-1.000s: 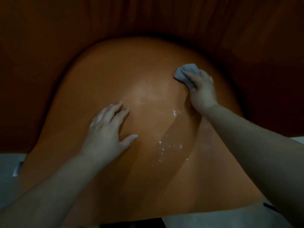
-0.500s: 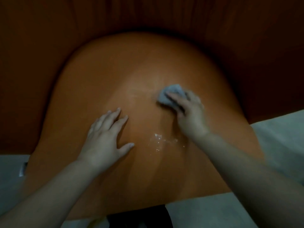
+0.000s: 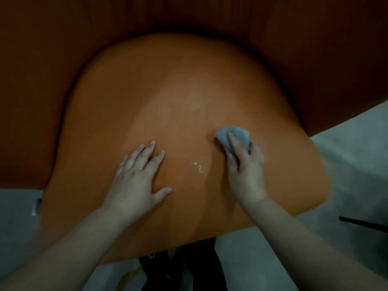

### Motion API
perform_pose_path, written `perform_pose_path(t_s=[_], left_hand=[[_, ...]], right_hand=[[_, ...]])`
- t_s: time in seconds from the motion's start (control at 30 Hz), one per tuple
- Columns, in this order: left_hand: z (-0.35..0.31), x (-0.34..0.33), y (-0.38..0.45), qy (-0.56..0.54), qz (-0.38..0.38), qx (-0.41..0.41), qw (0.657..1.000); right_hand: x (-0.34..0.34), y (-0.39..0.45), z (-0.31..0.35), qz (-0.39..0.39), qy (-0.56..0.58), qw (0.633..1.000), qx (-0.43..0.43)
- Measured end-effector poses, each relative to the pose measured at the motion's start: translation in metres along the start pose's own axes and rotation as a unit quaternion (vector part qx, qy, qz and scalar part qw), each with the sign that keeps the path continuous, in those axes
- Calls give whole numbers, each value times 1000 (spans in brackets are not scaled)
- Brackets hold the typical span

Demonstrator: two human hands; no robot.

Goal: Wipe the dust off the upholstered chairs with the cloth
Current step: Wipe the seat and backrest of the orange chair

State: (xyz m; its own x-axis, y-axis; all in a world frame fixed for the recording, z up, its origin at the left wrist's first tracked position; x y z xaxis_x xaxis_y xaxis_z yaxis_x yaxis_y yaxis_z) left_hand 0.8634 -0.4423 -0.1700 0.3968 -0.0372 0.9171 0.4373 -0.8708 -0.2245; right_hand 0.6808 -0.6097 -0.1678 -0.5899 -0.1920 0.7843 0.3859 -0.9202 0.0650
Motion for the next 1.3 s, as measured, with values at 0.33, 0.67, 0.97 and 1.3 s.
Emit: perform_pose_path(t_s=[0.33,0.67,0.97,1.3], left_hand=[[8,-7,-10,8,-17,-25,1000],[13,-8,-12,-6,-24,-29,999],[21,-9,-16,-15,-43,-1,999],[42,-7,-40,8,-15,8,1000]], right_hand=[[-14,25,2,3,-105,993,52],[-73,-65,59,91,57,986,124],[-57,-41,27,20,-37,999,31],[-51,-78,35,82,-61,968,228]])
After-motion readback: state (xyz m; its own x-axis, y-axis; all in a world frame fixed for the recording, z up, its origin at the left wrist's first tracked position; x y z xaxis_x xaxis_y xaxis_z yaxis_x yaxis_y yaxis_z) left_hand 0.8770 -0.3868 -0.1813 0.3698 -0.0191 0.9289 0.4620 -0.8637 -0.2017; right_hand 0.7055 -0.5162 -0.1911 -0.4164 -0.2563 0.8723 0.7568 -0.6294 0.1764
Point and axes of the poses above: each hand's wrist, its own y-axis towards the middle knuckle, its own x-axis out of the back of the hand, z = x × y, the point moved 3 cm from there along y, towards the middle knuckle, and after that the axes turned 10 degrees about -z, right-handed, at the moved point
